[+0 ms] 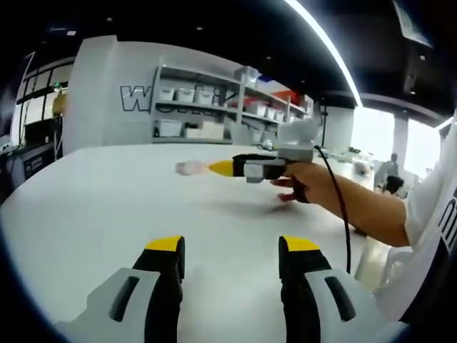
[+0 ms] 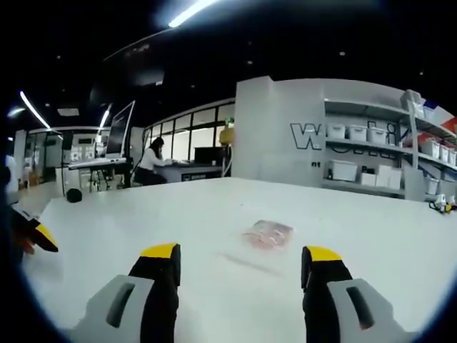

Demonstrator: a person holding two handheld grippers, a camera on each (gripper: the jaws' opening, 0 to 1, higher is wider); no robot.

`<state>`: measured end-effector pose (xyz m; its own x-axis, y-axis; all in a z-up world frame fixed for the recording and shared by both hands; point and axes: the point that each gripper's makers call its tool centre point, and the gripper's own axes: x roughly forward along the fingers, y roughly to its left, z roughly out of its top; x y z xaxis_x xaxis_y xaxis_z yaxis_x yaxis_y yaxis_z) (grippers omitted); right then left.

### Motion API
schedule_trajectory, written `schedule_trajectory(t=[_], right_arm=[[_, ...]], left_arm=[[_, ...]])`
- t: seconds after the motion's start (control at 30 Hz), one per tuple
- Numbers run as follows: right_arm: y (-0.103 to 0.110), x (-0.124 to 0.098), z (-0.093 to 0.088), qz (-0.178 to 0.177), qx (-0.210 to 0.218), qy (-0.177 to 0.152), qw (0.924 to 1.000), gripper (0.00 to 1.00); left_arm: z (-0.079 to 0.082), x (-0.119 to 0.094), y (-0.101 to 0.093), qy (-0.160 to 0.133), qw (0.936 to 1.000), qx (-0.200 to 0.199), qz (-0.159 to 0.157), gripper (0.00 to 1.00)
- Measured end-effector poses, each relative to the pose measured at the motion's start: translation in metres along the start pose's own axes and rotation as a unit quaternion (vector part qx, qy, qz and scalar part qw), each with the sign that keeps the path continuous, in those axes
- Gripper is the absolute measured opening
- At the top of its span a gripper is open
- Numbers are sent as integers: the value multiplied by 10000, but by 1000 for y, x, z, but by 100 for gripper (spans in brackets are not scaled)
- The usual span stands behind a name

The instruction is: Open the resealable bag by pulling the two sides of the seal apart until the entire bag opening is separated and visibly accessible.

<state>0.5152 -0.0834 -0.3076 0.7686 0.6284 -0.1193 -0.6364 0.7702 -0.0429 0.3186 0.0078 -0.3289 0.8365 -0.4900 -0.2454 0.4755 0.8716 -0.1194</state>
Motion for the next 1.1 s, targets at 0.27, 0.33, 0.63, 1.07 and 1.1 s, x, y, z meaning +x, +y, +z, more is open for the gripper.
schedule_trajectory(t=[0.27, 0.33, 0.63, 1.07, 1.1], right_arm=[[4, -7, 0, -4, 16, -25, 10000, 68], [5, -8, 0, -3, 14, -31, 10000, 67], [4, -14, 1, -36, 44, -70, 10000, 67], [6, -25, 1, -76, 43, -106, 9999, 66], [6, -26, 1, -82, 54, -124, 9999, 66]], left_arm=[[1, -1, 8, -45, 9997, 45, 245, 66], [2, -1, 10, -56, 9995, 45, 310, 70], [6, -4, 24, -169, 9976, 17, 668, 85], [5, -4, 24, -147, 9976, -9, 677, 83], [4, -4, 24, -140, 9976, -12, 675, 83]])
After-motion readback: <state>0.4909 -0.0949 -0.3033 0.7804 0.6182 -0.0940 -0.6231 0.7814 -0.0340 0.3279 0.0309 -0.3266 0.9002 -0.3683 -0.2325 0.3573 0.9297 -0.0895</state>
